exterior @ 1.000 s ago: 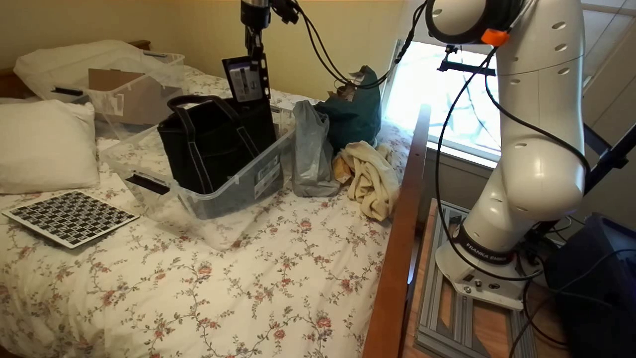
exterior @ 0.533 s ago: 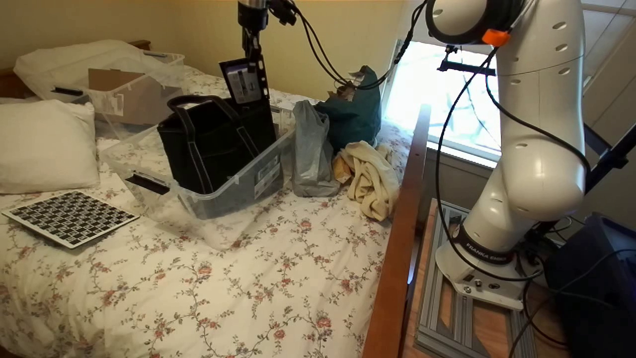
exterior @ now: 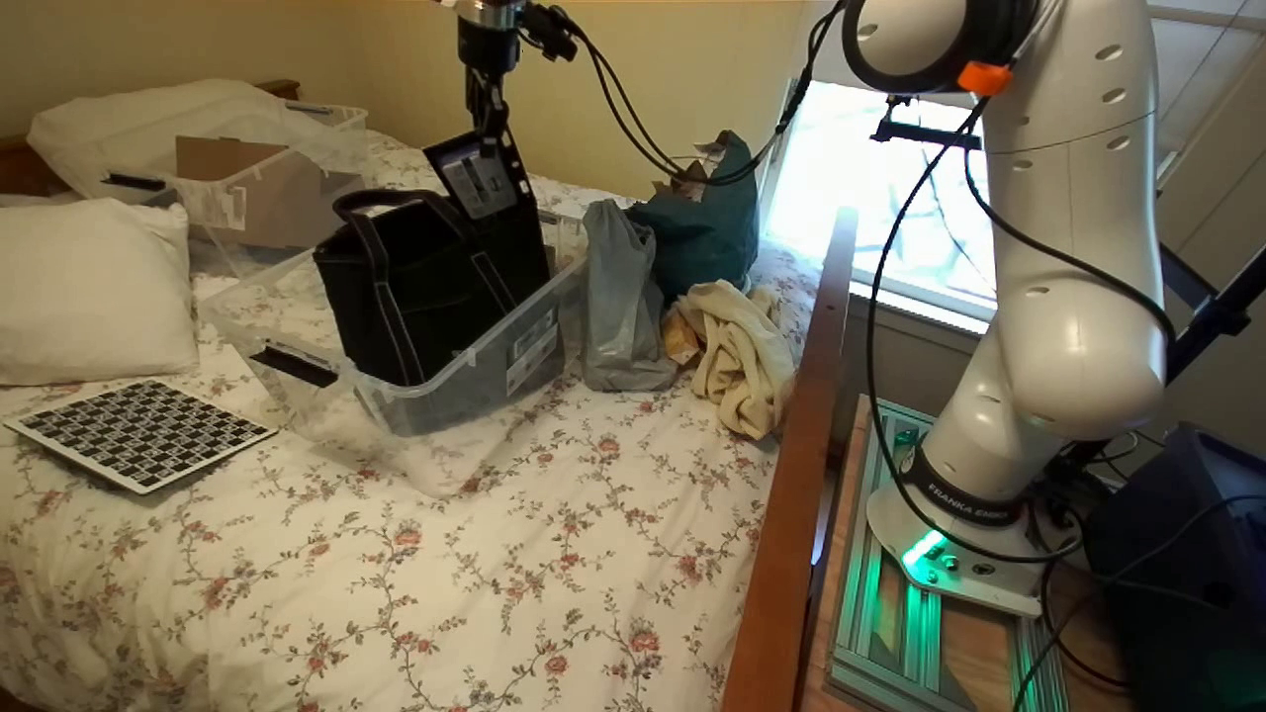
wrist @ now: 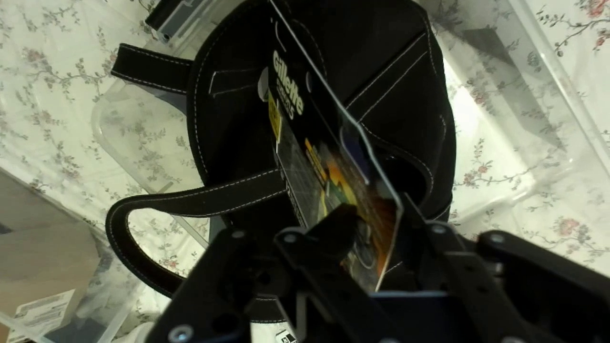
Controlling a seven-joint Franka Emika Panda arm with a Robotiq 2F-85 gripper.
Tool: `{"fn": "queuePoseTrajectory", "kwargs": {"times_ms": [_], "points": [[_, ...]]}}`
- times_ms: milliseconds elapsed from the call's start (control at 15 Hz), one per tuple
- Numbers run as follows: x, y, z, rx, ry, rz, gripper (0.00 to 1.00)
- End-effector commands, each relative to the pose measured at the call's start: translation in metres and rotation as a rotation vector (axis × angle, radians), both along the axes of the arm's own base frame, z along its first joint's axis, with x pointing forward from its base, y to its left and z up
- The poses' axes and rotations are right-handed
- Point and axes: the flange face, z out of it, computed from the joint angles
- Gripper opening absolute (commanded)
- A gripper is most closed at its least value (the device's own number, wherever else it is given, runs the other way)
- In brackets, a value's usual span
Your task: Pick up the object from the packet of the bag and put it in the other packet of the bag
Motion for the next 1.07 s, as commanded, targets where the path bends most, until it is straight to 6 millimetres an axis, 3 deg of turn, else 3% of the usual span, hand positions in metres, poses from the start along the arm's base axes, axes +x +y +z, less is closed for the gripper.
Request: {"fn": "queuePoseTrajectory", "kwargs": {"times_ms": [0,533,1000], "points": [[0.006,0.003,0.002,-0.009,-0.044,0.043,0.07],[0.016,0.008,0.008,-0.029,-0.132,0.081,0.07],[0.017,-0.004,-0.012,0.028,-0.140,0.064,0.07]]}}
